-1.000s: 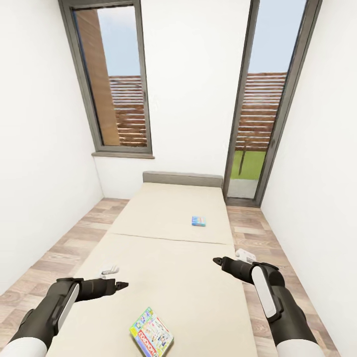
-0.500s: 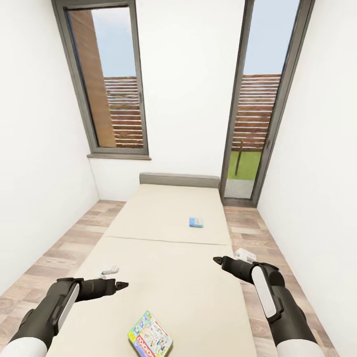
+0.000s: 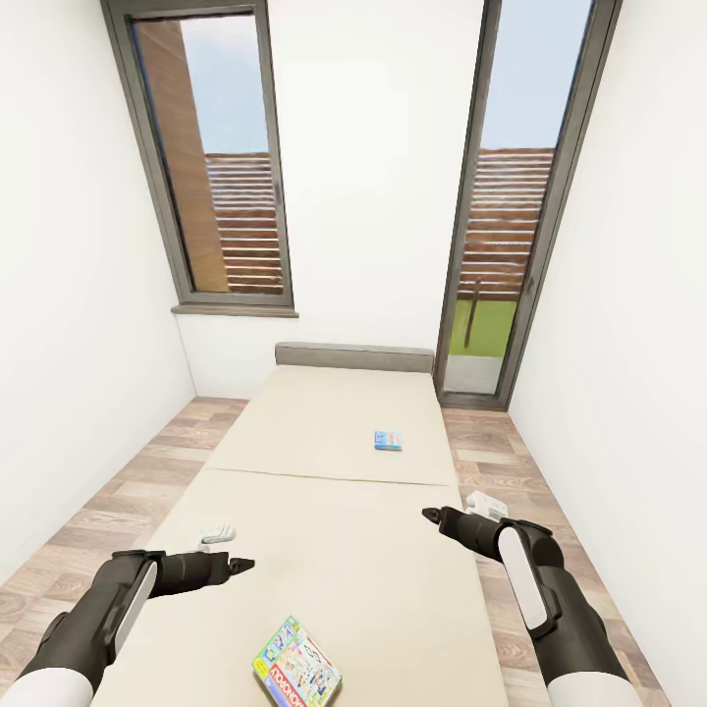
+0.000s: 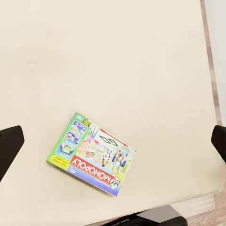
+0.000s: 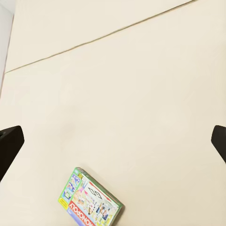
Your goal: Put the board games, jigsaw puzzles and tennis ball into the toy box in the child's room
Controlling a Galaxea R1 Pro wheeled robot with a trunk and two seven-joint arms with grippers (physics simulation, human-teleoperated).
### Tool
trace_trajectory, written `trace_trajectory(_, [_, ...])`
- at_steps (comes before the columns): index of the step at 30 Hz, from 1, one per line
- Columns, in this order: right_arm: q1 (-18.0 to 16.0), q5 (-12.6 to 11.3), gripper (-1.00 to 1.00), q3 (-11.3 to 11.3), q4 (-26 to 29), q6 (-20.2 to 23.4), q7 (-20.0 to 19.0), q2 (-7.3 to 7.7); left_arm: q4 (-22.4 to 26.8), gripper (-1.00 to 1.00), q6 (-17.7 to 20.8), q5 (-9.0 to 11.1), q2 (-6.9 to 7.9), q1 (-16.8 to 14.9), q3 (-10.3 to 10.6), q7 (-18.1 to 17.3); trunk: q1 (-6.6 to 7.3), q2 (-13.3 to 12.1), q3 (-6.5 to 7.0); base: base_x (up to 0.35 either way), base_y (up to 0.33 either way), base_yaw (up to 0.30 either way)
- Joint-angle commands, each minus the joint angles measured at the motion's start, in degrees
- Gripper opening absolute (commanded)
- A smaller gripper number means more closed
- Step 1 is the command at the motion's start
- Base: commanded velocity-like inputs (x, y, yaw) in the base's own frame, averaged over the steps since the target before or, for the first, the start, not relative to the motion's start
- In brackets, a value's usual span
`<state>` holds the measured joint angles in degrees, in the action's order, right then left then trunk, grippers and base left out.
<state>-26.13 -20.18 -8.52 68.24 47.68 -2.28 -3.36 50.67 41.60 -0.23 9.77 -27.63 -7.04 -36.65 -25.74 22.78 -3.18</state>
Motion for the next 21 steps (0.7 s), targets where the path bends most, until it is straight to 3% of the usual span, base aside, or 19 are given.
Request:
trace_trajectory(1, [-0.06,0.12,1.0,-0.18,0.05,0.31,-0.25,-0.06,0.04,1.0,0.41,-0.03,-0.02,-0.05,-0.11,-0.25,-0.04,0.14,-0.14,0.0,0.0,0.0])
trace_trajectory(21, [-0.06,0.12,1.0,-0.1,0.05,0.37,-0.21,-0.06,0.04,1.0,0.41,-0.03,-0.02,-0.05,-0.08,-0.27,-0.04,0.14,-0.14,0.0,0.0,0.0])
